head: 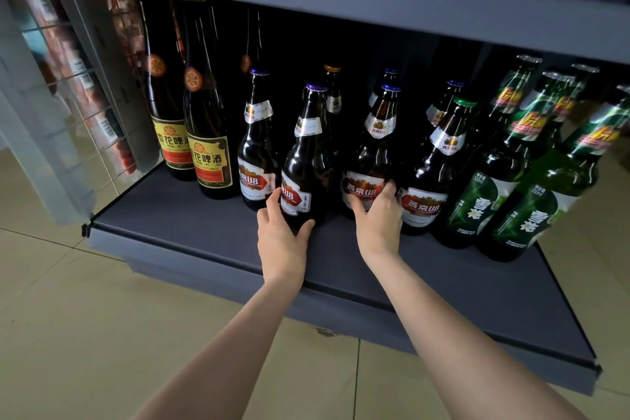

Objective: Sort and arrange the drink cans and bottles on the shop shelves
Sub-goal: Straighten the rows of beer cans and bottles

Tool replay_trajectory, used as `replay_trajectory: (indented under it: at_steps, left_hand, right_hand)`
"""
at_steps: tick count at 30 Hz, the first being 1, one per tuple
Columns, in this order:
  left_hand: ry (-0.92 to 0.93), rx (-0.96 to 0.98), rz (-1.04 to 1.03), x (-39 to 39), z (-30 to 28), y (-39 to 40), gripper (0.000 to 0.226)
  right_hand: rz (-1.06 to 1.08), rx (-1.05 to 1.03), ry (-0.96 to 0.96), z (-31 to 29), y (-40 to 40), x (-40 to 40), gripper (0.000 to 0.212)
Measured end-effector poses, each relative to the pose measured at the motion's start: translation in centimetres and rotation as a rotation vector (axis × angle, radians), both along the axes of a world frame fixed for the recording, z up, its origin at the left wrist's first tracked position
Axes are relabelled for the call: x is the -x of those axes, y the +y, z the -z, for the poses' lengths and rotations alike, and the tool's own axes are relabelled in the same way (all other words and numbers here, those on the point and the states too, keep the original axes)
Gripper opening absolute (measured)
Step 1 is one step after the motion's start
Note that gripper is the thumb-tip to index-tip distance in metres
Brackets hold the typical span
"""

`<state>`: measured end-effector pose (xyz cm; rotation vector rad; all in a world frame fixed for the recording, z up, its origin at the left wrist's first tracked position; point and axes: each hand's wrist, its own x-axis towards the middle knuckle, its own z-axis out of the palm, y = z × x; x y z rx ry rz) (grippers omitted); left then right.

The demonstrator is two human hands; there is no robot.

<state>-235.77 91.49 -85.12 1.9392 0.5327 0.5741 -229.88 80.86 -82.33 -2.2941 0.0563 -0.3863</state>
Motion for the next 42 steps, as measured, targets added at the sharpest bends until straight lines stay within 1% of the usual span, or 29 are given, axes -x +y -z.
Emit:
replay_trajectory:
  at_steps: [3, 6, 9, 20, 27, 37, 42]
  left_hand:
    - [0.009, -0.040, -0.031, -0.3, 0.1, -0.5, 0.066]
    - [0.025, -0.067, -0.072, -0.9, 0.1, -1.1, 0.066]
    - [0.036, -0.079, -0.091, -1.2, 0.2, -1.6, 0.066]
    - [0.075, -0.102, -0.096, -1.3, 0.0, -1.7, 0.065]
    - [0.087, -0.123, -0.119, -2.2, -0.6, -2.2, 0.060]
    - [0.090, -0.069, -0.164, -4.1, -0.7, -2.9, 0.052]
    - [0.085, -0.052, -0.216, -5.1, -0.2, -3.6, 0.058]
  right_hand:
    - [-0.015, 0.036, 0.027, 0.3, -0.3, 0.5, 0.068]
    - [-0.105, 0.089, 0.089, 1.5, -1.6, 1.7, 0.069]
    - [-0.179, 0.133, 0.091, 2.3, -2.5, 2.1, 0.067]
    - [-0.190, 0.098, 0.075, 2.7, -2.6, 1.8, 0.069]
    - [-0.195, 0.095, 0.060, 2.7, -2.6, 1.9, 0.069]
    - [-0.210, 0.070, 0.059, 3.0, -2.8, 1.7, 0.068]
    - [-0.208, 0.061, 0.056, 3.1, -2.9, 1.6, 0.068]
